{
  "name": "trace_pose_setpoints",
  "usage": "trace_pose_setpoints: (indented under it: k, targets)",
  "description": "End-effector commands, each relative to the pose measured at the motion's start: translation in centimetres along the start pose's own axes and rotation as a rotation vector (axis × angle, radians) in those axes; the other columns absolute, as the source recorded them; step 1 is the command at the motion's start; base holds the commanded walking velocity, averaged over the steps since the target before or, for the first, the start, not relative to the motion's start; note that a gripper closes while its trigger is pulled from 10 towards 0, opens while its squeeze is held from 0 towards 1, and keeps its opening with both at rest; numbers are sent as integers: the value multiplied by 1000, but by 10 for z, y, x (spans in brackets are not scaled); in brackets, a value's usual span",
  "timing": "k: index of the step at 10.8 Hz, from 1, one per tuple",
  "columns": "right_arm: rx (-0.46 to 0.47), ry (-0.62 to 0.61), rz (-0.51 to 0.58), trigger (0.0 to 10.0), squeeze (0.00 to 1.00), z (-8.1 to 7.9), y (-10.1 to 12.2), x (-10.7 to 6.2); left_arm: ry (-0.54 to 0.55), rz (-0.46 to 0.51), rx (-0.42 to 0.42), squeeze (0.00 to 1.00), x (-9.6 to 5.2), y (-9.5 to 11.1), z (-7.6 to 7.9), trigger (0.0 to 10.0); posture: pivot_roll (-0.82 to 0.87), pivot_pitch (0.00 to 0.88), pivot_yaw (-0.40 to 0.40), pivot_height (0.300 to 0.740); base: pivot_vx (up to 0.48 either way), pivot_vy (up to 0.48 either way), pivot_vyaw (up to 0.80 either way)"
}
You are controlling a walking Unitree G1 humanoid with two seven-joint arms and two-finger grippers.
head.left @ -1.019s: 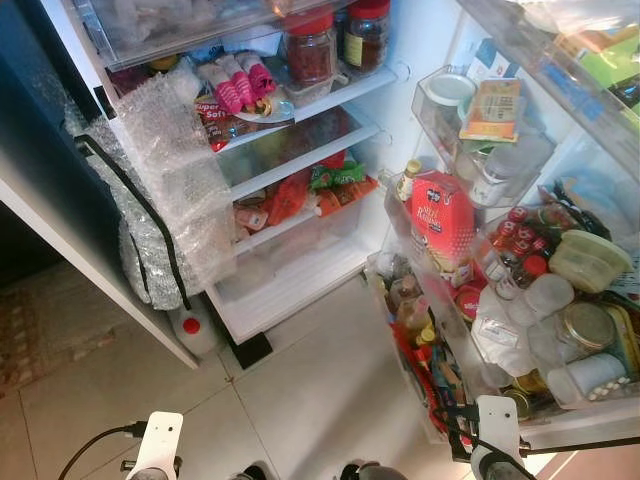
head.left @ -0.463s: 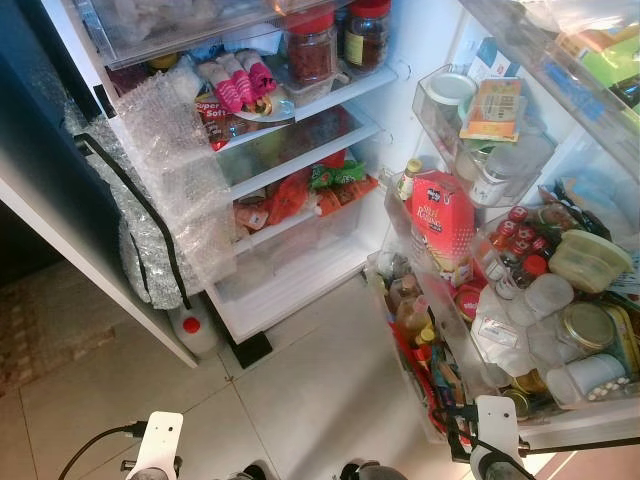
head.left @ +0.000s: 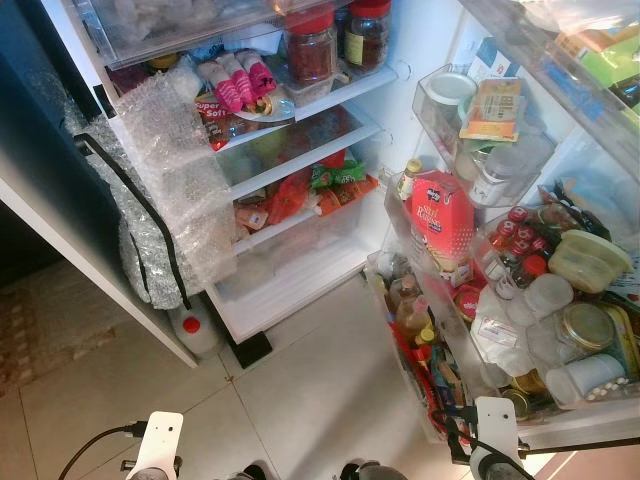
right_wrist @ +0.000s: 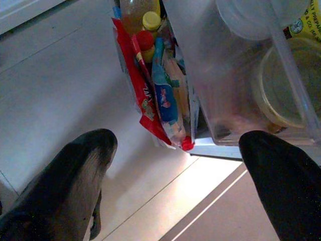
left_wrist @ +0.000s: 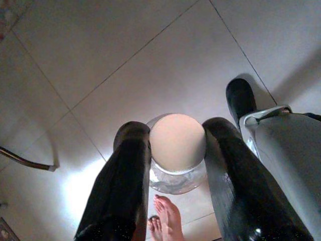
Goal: Restocking fridge
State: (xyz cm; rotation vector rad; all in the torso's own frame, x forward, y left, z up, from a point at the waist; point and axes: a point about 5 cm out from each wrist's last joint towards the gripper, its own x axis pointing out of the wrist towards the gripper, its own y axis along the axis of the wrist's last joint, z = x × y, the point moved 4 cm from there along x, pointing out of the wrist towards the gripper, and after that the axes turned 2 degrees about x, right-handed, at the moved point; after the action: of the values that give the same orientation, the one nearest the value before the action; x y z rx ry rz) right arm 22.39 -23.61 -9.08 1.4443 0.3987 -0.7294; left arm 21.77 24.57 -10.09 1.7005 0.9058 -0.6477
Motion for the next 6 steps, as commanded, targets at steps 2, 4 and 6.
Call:
trace_pose_setpoints:
  k: [2, 4, 6]
  targets:
    - [-9, -6, -37, 10000, 0, 3, -12, -3, 1, -36, 17, 0, -1, -12, -2, 10000, -192, 192, -5, 740, 0, 0, 0]
    - [-10, -4, -42, 10000, 0, 2, -13, -4, -1, -36, 20, 0, -1, -12, -2, 10000, -192, 193, -5, 740, 0, 0, 0]
    - [-10, -1, -48, 10000, 0, 2, -15, -4, 0, -36, 18, 0, -1, -12, -2, 10000, -190, 198, -6, 740, 0, 0, 0]
